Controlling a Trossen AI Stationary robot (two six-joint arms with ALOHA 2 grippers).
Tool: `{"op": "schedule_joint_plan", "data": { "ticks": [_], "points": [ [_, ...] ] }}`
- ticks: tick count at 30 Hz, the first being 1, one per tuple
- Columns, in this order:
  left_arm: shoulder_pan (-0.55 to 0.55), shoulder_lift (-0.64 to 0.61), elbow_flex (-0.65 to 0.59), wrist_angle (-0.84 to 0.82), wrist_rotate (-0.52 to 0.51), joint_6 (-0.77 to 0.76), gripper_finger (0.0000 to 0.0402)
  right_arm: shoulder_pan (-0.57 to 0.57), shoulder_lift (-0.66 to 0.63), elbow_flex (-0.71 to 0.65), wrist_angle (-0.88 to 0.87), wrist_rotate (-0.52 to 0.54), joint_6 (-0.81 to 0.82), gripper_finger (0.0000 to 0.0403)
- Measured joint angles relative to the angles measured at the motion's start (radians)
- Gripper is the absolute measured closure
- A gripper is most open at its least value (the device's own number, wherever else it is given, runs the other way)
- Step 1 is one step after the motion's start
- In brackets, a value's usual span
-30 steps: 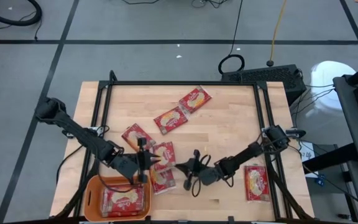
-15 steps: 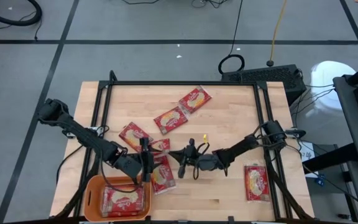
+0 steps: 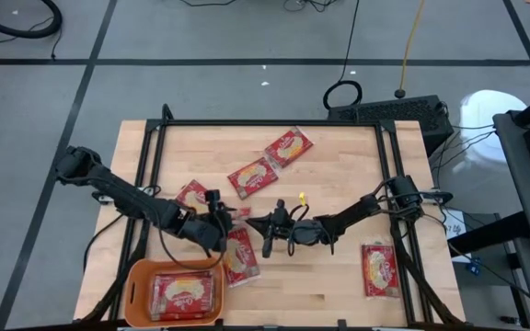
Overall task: Sort popcorn bags into baskets
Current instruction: Put the popcorn bag into the orange bin
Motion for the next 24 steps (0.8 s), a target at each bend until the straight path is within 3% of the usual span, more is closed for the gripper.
{"op": "schedule_joint_plan", "data": {
  "ticks": [10,16,20,24],
  "points": [
    [0.004,0.000,0.000,0.001,0.047,0.046,0.0379,-0.001,-0.006,0.000,0.000,-0.018,-0.083,0.0399],
    [0.002,-0.008,0.000,0.013,0.052,0.022,0.0360,0.001,-0.023,0.000,0.046,0.021,-0.234,0.0362],
    [-0.011,-0.047,0.000,0.026,0.060,0.021,0.0349,0.012,-0.089,-0.015,0.023,0.053,-0.285,0.0307],
    [-0.028,-0.130,0.000,0.036,0.050,0.025,0.0372,0.035,-0.156,-0.063,-0.011,0.066,-0.338,0.0250]
  ]
}}
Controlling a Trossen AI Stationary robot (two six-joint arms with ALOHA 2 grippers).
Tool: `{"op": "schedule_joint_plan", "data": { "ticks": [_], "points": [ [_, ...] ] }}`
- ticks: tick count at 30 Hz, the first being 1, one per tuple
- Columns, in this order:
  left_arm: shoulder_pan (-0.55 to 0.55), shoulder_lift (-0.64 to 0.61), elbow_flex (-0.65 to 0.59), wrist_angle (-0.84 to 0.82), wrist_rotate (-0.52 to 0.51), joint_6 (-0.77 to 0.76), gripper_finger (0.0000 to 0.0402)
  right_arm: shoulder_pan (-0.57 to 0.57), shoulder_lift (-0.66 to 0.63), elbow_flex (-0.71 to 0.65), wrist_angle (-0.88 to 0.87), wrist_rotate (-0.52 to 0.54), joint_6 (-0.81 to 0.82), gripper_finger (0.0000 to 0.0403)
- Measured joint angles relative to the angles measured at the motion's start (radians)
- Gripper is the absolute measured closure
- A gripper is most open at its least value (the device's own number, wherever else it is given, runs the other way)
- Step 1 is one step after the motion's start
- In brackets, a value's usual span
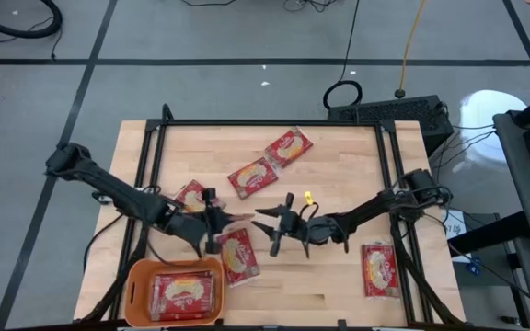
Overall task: Sort popcorn bags into baskets
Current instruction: Put the popcorn bag into the orange bin
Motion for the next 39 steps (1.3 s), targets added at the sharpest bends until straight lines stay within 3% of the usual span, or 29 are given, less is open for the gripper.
{"op": "schedule_joint_plan", "data": {
  "ticks": [6,11,15,20,24,30,39],
  "points": [
    [-0.028,-0.153,0.000,0.014,-0.030,0.008,0.0381,0.037,-0.044,-0.101,0.002,-0.002,0.022,0.0198],
    [-0.060,-0.260,0.000,0.017,-0.097,0.026,0.0358,0.065,-0.031,-0.159,0.009,-0.004,0.131,0.0183],
    [-0.089,-0.302,0.000,0.105,-0.104,0.076,0.0367,0.065,0.000,-0.149,0.021,-0.005,0.171,0.0177],
    [-0.121,-0.285,0.000,0.285,-0.106,0.171,0.0381,0.030,0.043,-0.089,0.090,-0.011,0.111,0.0173],
    [-0.143,-0.257,0.000,0.392,-0.102,0.219,0.0366,-0.010,0.053,-0.054,0.125,-0.045,0.071,0.0173],
    [-0.164,-0.213,0.000,0.489,-0.075,0.262,0.0371,-0.038,0.054,-0.029,0.248,-0.220,-0.013,0.0174],
    [-0.165,-0.143,0.000,0.600,-0.047,0.311,0.0363,-0.040,0.053,-0.029,0.355,-0.350,-0.079,0.0195]
  ]
}}
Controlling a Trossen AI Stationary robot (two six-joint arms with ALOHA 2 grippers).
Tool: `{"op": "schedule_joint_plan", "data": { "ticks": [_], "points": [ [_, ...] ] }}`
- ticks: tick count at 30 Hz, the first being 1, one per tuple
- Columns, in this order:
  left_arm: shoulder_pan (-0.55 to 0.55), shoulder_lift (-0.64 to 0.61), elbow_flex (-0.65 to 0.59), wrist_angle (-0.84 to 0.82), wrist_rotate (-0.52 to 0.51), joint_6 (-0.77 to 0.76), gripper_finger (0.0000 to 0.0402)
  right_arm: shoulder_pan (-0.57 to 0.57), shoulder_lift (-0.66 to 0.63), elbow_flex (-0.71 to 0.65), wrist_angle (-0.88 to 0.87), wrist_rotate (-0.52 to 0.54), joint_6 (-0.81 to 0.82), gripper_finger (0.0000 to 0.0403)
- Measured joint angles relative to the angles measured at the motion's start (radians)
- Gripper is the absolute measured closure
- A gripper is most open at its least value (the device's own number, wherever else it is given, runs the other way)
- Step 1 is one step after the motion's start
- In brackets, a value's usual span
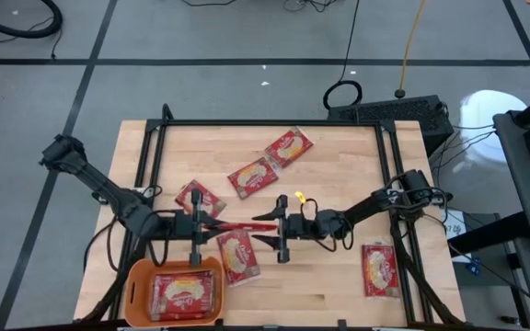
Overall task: Sort popcorn bags into baskets
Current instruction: Put the popcorn bag into the orange bin
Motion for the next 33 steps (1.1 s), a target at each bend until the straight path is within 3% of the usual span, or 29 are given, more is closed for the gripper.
{"op": "schedule_joint_plan", "data": {
  "ticks": [8,12,19,25,33],
  "points": [
    [0.000,0.010,0.000,0.013,0.043,0.036,0.0368,0.000,0.000,0.000,-0.008,-0.004,-0.006,0.0331],
    [0.001,0.005,0.000,-0.020,0.042,-0.005,0.0353,0.000,0.000,0.000,-0.030,-0.004,-0.003,0.0390],
    [-0.013,-0.070,0.000,-0.239,-0.004,-0.194,0.0269,0.010,0.000,-0.001,-0.094,0.002,0.072,0.0372],
    [-0.053,-0.166,0.000,-0.429,-0.011,-0.318,0.0197,0.022,0.000,-0.001,-0.244,0.003,0.170,0.0389],
    [-0.063,-0.257,0.000,-0.540,-0.051,-0.399,0.0168,0.042,-0.057,-0.002,-0.449,0.019,0.270,0.0390]
  ]
}}
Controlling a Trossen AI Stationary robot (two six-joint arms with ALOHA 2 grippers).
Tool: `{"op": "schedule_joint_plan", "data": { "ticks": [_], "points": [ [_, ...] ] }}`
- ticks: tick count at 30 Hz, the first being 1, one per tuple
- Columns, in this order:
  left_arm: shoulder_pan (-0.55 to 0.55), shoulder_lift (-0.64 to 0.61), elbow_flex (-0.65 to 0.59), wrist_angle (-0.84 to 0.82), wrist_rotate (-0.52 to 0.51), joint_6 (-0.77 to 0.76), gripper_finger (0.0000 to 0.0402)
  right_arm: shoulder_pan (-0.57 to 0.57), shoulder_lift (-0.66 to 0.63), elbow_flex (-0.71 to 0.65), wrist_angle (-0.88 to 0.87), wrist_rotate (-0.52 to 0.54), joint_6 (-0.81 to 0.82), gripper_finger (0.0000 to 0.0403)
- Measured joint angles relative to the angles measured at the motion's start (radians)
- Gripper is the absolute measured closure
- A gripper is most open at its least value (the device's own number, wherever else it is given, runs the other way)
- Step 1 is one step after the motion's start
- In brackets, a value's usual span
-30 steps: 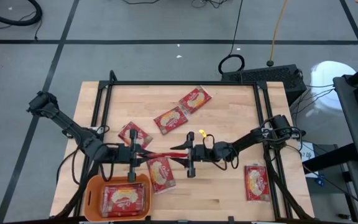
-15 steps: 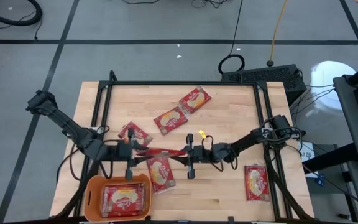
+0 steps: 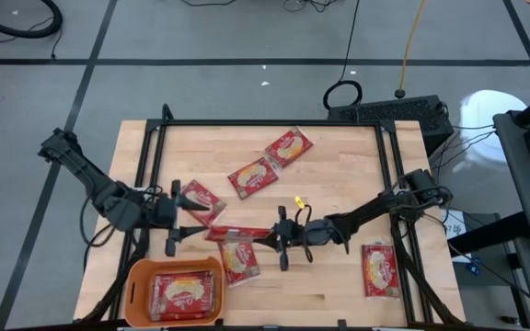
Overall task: Sort popcorn bags into baskets
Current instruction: Put the popcorn bag into the orange bin
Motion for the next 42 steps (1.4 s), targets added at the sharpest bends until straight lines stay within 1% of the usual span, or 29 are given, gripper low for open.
{"op": "schedule_joint_plan", "data": {
  "ticks": [3,9,11,14,19,25,30,37,42],
  "points": [
    [0.005,-0.021,0.009,-0.008,0.000,0.016,0.0167,0.015,-0.067,0.000,-0.117,0.061,-0.001,0.0390],
    [0.047,-0.003,0.087,-0.086,0.015,0.028,0.0167,0.035,-0.202,0.000,-0.388,0.199,0.033,0.0390],
    [0.071,0.020,0.120,-0.127,0.053,0.031,0.0167,0.037,-0.227,0.000,-0.456,0.222,0.050,0.0390],
    [0.108,0.080,0.181,-0.201,0.095,0.031,0.0167,0.037,-0.235,0.000,-0.518,0.224,0.079,0.0390],
    [0.169,0.222,0.296,-0.346,0.142,0.045,0.0167,0.037,-0.229,0.000,-0.524,0.225,0.090,0.0390],
    [0.226,0.406,0.437,-0.458,0.227,0.100,0.0167,0.037,-0.229,0.000,-0.528,0.226,0.100,0.0390],
    [0.253,0.522,0.532,-0.525,0.242,0.143,0.0167,0.037,-0.227,0.000,-0.578,0.226,0.123,0.0390],
    [0.311,0.609,0.593,-0.547,0.300,0.174,0.0167,0.037,-0.228,0.000,-0.624,0.223,0.129,0.0390],
    [0.364,0.657,0.593,-0.550,0.395,0.181,0.0167,0.037,-0.228,0.000,-0.624,0.223,0.121,0.0390]
  ]
}}
